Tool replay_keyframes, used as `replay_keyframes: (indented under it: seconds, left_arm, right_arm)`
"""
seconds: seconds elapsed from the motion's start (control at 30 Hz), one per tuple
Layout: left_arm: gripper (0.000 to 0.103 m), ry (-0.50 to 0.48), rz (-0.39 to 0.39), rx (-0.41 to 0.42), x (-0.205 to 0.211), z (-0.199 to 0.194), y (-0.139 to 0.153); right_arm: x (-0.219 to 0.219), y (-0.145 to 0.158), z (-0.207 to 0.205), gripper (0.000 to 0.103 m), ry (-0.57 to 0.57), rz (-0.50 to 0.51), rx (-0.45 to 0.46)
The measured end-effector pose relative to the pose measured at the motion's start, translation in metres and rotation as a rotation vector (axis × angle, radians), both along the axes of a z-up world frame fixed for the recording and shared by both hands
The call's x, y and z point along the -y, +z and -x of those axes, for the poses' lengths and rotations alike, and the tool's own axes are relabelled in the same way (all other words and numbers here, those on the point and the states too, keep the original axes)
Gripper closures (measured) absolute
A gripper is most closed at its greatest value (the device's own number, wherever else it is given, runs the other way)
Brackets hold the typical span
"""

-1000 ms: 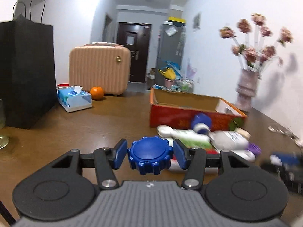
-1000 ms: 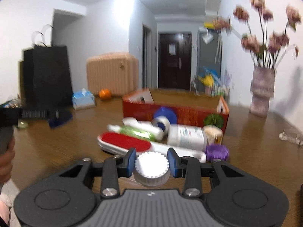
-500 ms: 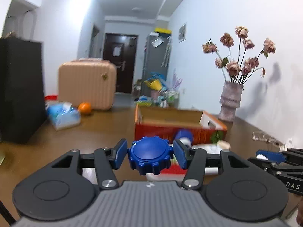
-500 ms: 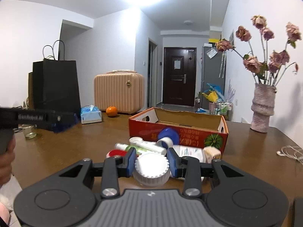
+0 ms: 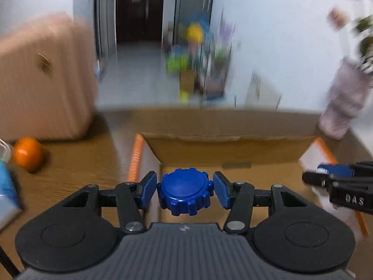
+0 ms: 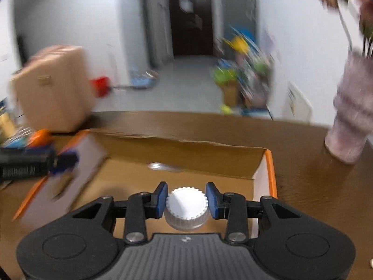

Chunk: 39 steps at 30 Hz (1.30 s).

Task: Organize rigid objects
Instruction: 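Carry both caps into the cardboard box and open both tools, then withdraw both tools from the box back toward the table objects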

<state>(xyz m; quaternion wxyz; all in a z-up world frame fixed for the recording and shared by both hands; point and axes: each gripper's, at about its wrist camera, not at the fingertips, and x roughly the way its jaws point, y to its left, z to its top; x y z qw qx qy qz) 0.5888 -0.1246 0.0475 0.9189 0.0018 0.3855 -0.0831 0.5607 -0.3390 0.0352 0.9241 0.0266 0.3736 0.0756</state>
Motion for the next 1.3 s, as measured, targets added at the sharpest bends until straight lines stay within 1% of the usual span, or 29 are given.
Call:
replay_keyframes:
  seconds: [0.03, 0.1, 0.13, 0.2, 0.23, 0.27, 0.3, 0.33, 0.37, 0.4, 0.43, 0.47, 0.53, 0.57, 0.6, 0.63, 0.67, 0.77, 0.83, 0.9, 0.97, 1.03, 1.13, 1.2, 1.23, 1.27, 1.3]
  left_arm:
    - [0.049, 0.005, -0.026, -0.023, 0.006, -0.018, -0.007]
    - [0.048, 0.009, -0.099, -0.048, 0.017, -0.041, -0.019]
    - [0.048, 0.004, -0.117, -0.060, 0.020, -0.048, -0.023]
    - [0.047, 0.009, -0.156, -0.089, 0.022, -0.057, -0.033]
    - [0.047, 0.015, -0.175, -0.090, 0.019, -0.058, -0.038]
    - [0.044, 0.000, -0.218, -0.074, 0.024, -0.058, -0.040]
    - [0.042, 0.000, -0.245, -0.081, 0.024, -0.058, -0.042]
    - [0.039, -0.003, -0.245, -0.074, 0.025, -0.057, -0.043]
    - [0.034, -0.011, -0.239, -0.075, 0.025, -0.057, -0.042]
    - [0.032, -0.016, -0.224, -0.080, 0.024, -0.058, -0.041]
    - [0.032, -0.014, -0.211, -0.085, 0.023, -0.058, -0.040]
    - [0.032, -0.009, -0.203, -0.090, 0.022, -0.058, -0.037]
    - [0.032, -0.006, -0.178, -0.089, 0.016, -0.052, -0.025]
    - [0.032, -0.011, -0.168, -0.083, 0.013, -0.046, -0.016]
    - [0.029, -0.014, -0.165, -0.066, 0.010, -0.039, -0.005]
    - [0.027, -0.016, -0.170, -0.040, 0.006, -0.031, 0.006]
    - [0.021, -0.025, -0.175, -0.010, 0.004, -0.022, 0.019]
    - [0.020, -0.041, -0.164, 0.050, -0.008, 0.016, 0.055]
    - [0.016, -0.051, -0.159, 0.114, -0.017, 0.051, 0.081]
    - [0.005, -0.067, -0.142, 0.210, -0.030, 0.095, 0.102]
    - [0.002, -0.086, -0.127, 0.291, -0.042, 0.139, 0.115]
    - [0.000, -0.102, -0.120, 0.349, -0.053, 0.184, 0.123]
    - [0.000, -0.101, -0.061, 0.402, -0.073, 0.245, 0.124]
    - [0.000, -0.090, -0.010, 0.440, -0.091, 0.287, 0.118]
    - [0.000, -0.086, 0.002, 0.456, -0.097, 0.306, 0.116]
    - [0.000, -0.071, 0.008, 0.475, -0.103, 0.325, 0.110]
    - [0.000, -0.053, 0.003, 0.492, -0.107, 0.340, 0.105]
  right_arm:
    - [0.000, -0.007, -0.019, 0.068, -0.011, 0.044, -0.031]
    - [-0.004, -0.019, -0.048, 0.068, -0.024, 0.134, -0.083]
    - [-0.005, -0.022, -0.056, 0.068, -0.021, 0.147, -0.101]
    - [-0.006, -0.029, -0.070, 0.069, -0.014, 0.168, -0.132]
    - [-0.008, -0.033, -0.074, 0.069, -0.016, 0.199, -0.134]
    - [-0.010, -0.035, -0.078, 0.068, -0.019, 0.229, -0.136]
    - [-0.012, -0.039, -0.082, 0.067, -0.023, 0.254, -0.139]
    - [-0.012, -0.042, -0.087, 0.067, -0.023, 0.275, -0.138]
    - [-0.016, -0.044, -0.086, 0.060, -0.011, 0.299, -0.126]
    - [-0.018, -0.045, -0.088, 0.051, 0.000, 0.312, -0.125]
    - [-0.021, -0.045, -0.089, 0.045, 0.011, 0.318, -0.131]
    - [-0.022, -0.045, -0.087, 0.042, 0.016, 0.319, -0.134]
    - [-0.026, -0.035, -0.081, 0.042, 0.028, 0.321, -0.128]
    - [-0.027, -0.025, -0.074, 0.042, 0.039, 0.319, -0.118]
    - [-0.027, -0.016, -0.069, 0.042, 0.044, 0.318, -0.110]
    - [-0.026, -0.003, -0.060, 0.042, 0.046, 0.316, -0.096]
    - [-0.023, 0.011, -0.046, 0.041, 0.043, 0.312, -0.077]
    - [-0.011, 0.051, -0.013, 0.032, 0.032, 0.286, -0.012]
    - [-0.003, 0.078, 0.020, 0.030, 0.036, 0.276, 0.039]
    - [0.003, 0.099, 0.056, 0.025, 0.039, 0.268, 0.094]
    - [0.009, 0.116, 0.100, 0.019, 0.054, 0.232, 0.158]
    - [0.012, 0.128, 0.141, 0.019, 0.062, 0.207, 0.209]
    - [0.014, 0.139, 0.202, 0.018, 0.069, 0.175, 0.300]
    - [0.013, 0.143, 0.249, 0.013, 0.075, 0.144, 0.376]
    - [0.010, 0.142, 0.271, 0.012, 0.080, 0.130, 0.412]
    - [0.009, 0.140, 0.293, 0.008, 0.082, 0.111, 0.446]
    - [0.009, 0.136, 0.310, 0.005, 0.082, 0.092, 0.471]
